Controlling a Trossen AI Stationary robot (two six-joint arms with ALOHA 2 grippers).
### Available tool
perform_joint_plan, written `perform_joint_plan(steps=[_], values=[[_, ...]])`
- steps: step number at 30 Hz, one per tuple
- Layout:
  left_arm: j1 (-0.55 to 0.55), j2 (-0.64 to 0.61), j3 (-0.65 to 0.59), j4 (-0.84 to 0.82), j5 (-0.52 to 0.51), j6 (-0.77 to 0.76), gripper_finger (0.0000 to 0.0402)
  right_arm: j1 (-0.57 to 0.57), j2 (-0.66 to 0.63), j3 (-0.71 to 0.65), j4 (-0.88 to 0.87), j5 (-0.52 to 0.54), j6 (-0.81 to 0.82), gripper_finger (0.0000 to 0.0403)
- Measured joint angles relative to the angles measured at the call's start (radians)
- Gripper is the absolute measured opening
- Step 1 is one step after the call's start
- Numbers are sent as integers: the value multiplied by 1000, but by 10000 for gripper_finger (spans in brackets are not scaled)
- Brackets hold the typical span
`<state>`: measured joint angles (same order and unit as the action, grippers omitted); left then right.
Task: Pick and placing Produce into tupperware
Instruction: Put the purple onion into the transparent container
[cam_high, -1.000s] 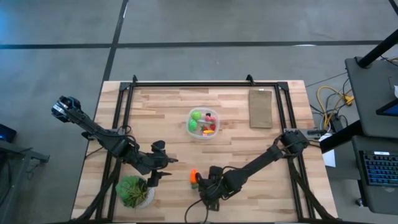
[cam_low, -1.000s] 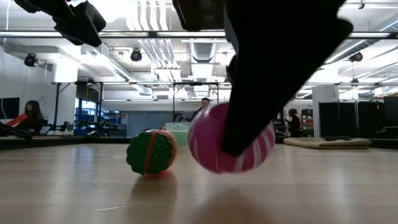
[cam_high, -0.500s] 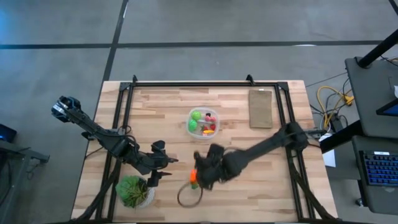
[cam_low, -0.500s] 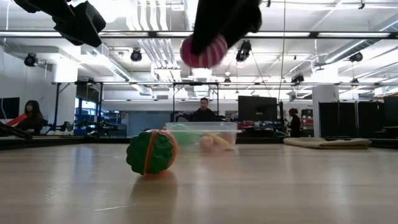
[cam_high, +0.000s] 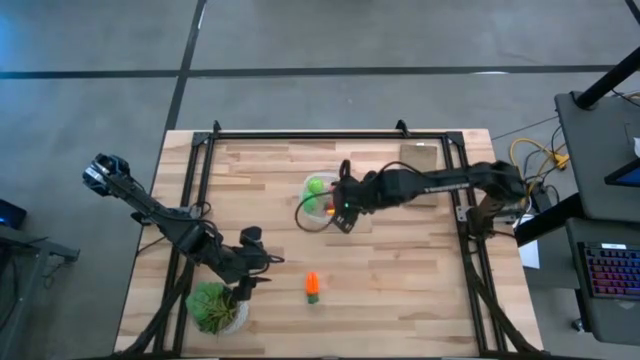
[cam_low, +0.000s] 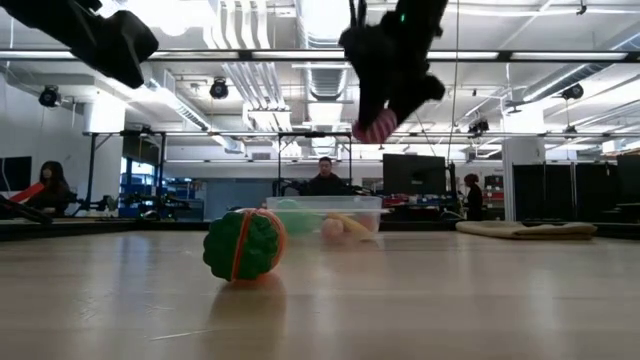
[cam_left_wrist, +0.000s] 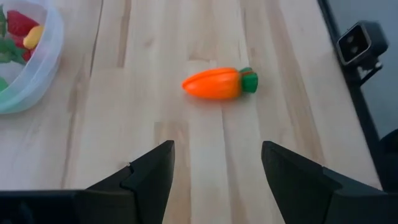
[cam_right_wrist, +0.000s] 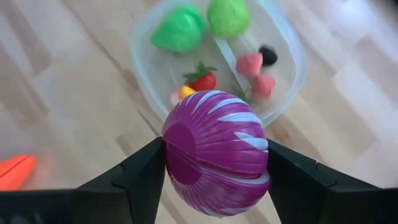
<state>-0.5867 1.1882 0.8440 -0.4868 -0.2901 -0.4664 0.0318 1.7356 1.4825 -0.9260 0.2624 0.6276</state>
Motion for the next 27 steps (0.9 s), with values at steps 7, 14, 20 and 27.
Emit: perform_joint_plan(steps=[7, 14, 20, 27], values=[[-2, -11, 0, -27, -6, 1, 227, -76, 49, -42, 136, -41, -16, 235], [-2, -13, 0, -27, -10, 1, 227, -177, 172, 18, 181, -120, -59, 236], [-2, -13, 0, -27, -18, 0, 227, -194, 278, 99, 159, -140, -109, 237], [-3, -13, 0, -28, -22, -50, 227, -185, 329, 175, 148, -133, -169, 237]])
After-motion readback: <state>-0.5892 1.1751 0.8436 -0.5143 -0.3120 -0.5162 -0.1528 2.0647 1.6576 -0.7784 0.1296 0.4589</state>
